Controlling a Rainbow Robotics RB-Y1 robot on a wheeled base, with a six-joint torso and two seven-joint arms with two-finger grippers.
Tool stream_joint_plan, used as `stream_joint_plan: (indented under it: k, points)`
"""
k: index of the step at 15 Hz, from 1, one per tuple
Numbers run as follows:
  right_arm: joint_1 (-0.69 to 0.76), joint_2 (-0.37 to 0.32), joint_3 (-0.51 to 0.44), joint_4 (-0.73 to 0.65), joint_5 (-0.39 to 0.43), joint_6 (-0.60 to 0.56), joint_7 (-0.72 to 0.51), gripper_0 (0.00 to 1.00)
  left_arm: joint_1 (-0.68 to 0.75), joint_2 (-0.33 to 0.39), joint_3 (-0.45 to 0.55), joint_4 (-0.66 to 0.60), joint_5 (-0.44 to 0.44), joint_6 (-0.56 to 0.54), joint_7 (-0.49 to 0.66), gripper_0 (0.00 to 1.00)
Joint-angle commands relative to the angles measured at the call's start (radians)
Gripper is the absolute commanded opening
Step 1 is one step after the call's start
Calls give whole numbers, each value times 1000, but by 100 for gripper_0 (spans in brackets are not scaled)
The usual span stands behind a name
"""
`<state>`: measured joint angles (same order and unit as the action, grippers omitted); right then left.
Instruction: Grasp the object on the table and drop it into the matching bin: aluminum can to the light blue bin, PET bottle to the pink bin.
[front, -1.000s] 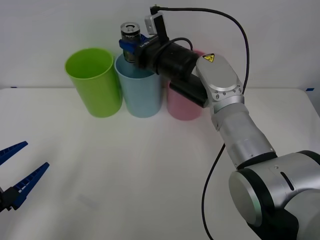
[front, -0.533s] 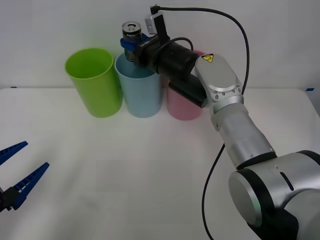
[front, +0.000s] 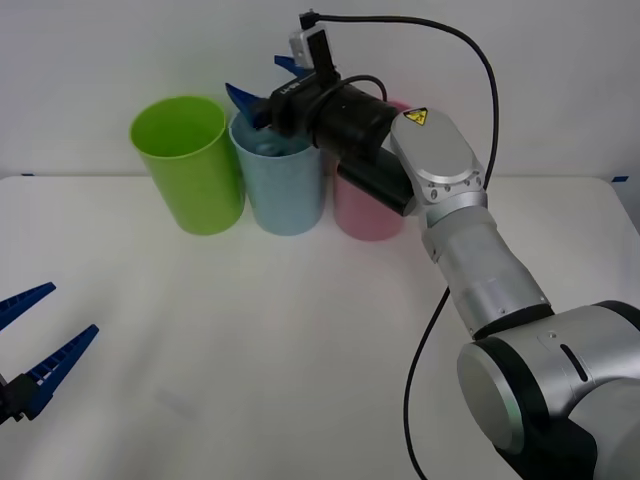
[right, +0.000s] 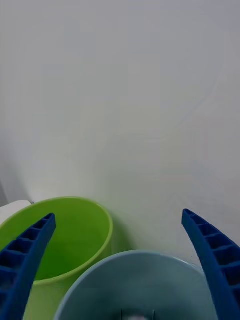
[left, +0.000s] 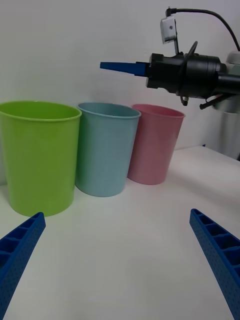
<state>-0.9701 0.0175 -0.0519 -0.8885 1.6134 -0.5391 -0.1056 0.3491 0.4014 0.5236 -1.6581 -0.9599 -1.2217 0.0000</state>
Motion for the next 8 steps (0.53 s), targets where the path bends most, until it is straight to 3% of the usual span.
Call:
stream_joint_plan:
  k: [1,3,8]
  points:
    - [2,0,-2,-1,-12,-15,1,100,0,0,0,0,0,0,0,100]
    - [25,-13,1,-18,-46,-48,1,100,0,0,0,0,0,0,0,100]
    - [202,-113,121,-259,-139,-58,-26,100,0,0,0,0,0,0,0,100]
